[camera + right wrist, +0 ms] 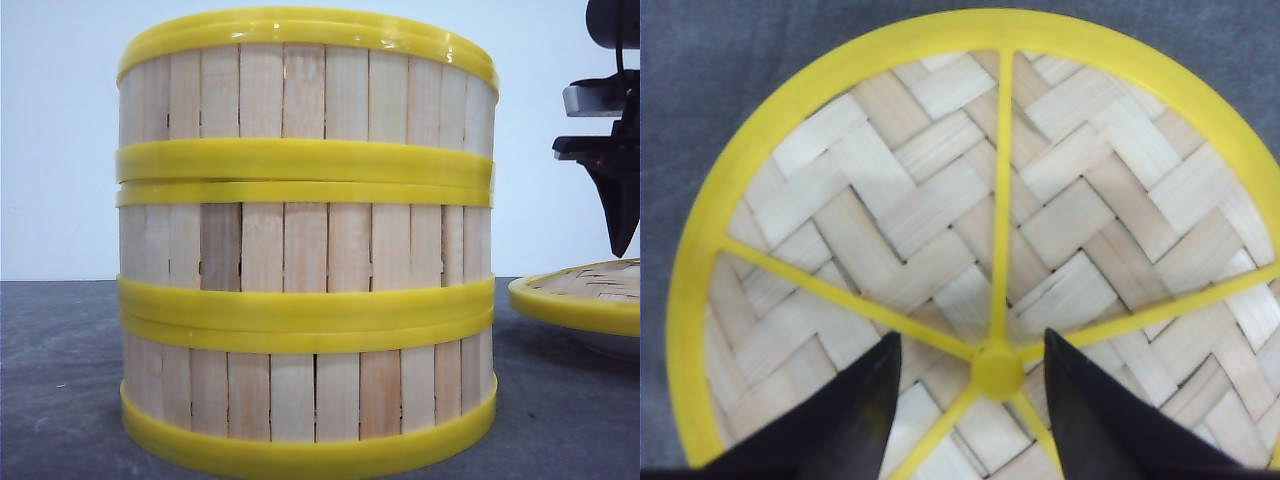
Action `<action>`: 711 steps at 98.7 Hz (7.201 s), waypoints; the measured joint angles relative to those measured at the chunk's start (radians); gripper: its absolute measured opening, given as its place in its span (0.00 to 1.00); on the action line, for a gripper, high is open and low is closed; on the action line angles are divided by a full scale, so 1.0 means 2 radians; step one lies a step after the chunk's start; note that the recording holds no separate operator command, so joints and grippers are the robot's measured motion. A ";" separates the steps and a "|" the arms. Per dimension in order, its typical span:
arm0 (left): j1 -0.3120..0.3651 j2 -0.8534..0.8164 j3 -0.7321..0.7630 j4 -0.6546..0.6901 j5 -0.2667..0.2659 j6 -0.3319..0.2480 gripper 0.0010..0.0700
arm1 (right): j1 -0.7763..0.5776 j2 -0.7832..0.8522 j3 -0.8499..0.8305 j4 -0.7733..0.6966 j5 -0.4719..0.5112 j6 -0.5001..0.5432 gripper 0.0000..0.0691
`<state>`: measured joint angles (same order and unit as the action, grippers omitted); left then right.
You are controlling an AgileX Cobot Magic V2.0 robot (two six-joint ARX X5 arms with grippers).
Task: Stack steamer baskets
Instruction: 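Move the right gripper to the woven bamboo lid and grasp its hub, then lift the lid with the right gripper and lower it onto the stack top, then release the lid with the right gripper and raise it away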
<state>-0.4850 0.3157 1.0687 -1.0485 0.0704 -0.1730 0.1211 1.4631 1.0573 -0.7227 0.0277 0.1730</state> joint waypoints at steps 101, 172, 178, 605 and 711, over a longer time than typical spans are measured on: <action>0.000 0.000 0.000 0.001 0.000 0.000 0.33 | -0.002 -0.002 0.005 -0.012 0.001 -0.001 0.08; 0.000 0.000 0.000 0.001 0.000 0.000 0.33 | 0.020 -0.076 0.253 -0.145 -0.056 -0.034 0.08; 0.000 0.000 0.000 0.001 0.000 0.000 0.33 | 0.033 -0.077 0.282 -0.153 -0.071 -0.035 0.08; 0.000 0.000 0.000 0.044 0.003 0.000 0.33 | 0.564 -0.291 0.221 -0.295 0.345 0.110 0.67; 0.000 0.000 0.000 0.044 0.003 0.000 0.04 | 0.567 -0.299 0.204 -0.275 0.351 0.127 0.02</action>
<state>-0.4850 0.3157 1.0687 -0.9611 0.0761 -0.1734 1.2552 0.8654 1.4647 -1.2736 0.7300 0.4278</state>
